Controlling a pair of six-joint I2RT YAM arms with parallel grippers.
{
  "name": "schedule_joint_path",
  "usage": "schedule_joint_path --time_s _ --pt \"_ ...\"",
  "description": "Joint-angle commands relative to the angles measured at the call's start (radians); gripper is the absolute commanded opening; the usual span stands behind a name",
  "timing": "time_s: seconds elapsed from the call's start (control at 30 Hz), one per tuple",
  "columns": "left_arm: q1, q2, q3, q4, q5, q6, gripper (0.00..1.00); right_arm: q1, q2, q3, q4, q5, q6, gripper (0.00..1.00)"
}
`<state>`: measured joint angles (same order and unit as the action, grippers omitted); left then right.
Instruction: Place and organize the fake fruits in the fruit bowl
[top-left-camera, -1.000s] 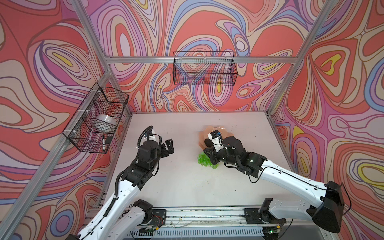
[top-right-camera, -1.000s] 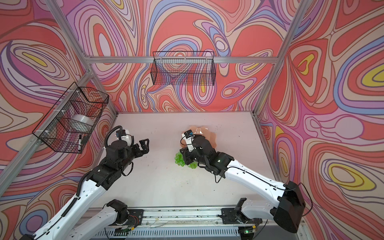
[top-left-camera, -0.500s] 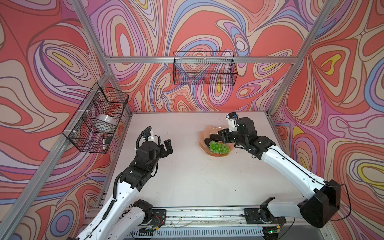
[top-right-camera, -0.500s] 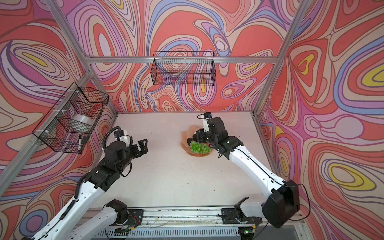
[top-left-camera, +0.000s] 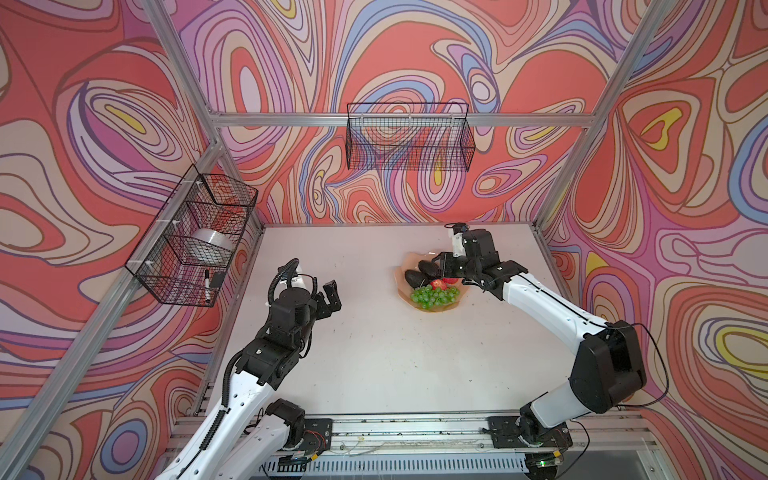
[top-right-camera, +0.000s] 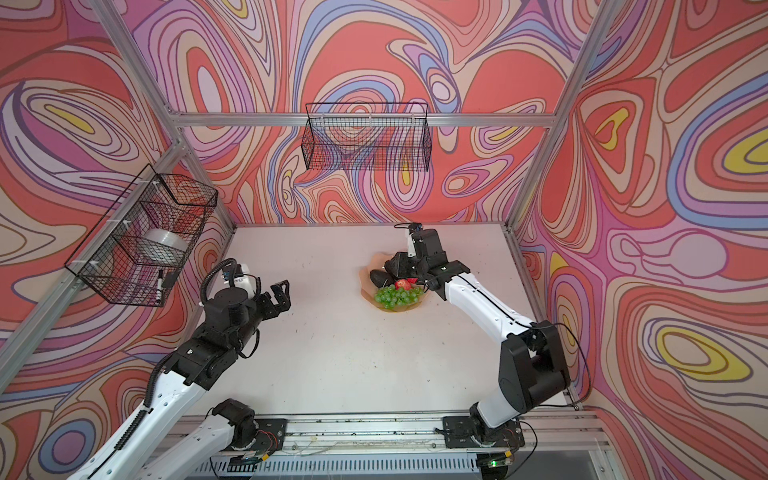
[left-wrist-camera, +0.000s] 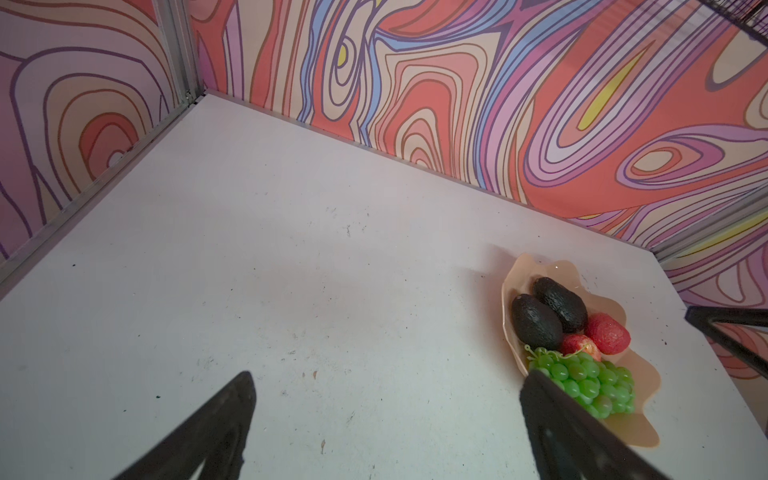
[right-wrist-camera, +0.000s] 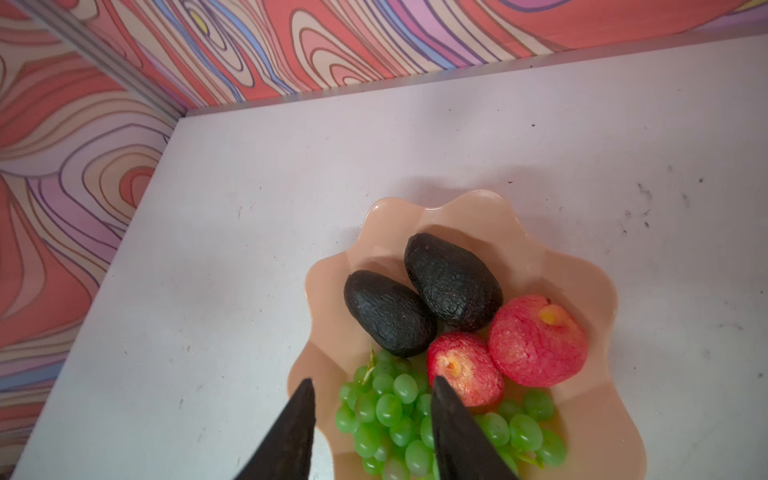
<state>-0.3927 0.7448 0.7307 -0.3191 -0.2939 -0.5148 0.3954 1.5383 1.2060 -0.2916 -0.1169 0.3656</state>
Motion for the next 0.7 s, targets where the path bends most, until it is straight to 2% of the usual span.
schedule_joint_path --time_s 0.0,0.03,0.1,0.2,0.3,0.43,0.6,0.63,0.67 --pt "0.005 -0.02 -0.041 0.034 -0.094 0.062 1.0 -0.031 -0.095 -0.077 0.101 0.05 -0.046 0.7" --pt "0.005 -0.026 -0.057 0.047 -0.125 0.085 1.0 -0.043 -0.119 -0.113 0.133 0.064 -0.057 0.75" --pt "0.005 -0.038 -0.118 0.143 -0.22 0.161 1.0 -0.082 -0.168 -0.198 0.208 0.075 -0.077 0.98" --pt "0.005 -0.034 -0.239 0.325 -0.319 0.3 1.0 -0.137 -0.214 -0.303 0.291 0.147 -0.104 0.98" --pt "0.012 0.009 -0.331 0.477 -0.383 0.407 1.0 -0.182 -0.239 -0.439 0.449 0.246 -0.153 0.98" --pt "0.086 0.102 -0.415 0.594 -0.322 0.445 1.0 -0.256 -0.206 -0.565 0.626 0.329 -0.157 0.98" --pt "0.246 0.25 -0.515 0.81 -0.153 0.423 1.0 -0.311 -0.095 -0.675 0.893 0.403 -0.209 0.98" --pt "0.257 0.255 -0.493 0.764 -0.132 0.411 1.0 -0.327 -0.088 -0.65 0.835 0.378 -0.21 0.98" --pt "0.274 0.273 -0.501 0.808 -0.104 0.429 1.0 -0.333 -0.074 -0.655 0.86 0.374 -0.242 0.98"
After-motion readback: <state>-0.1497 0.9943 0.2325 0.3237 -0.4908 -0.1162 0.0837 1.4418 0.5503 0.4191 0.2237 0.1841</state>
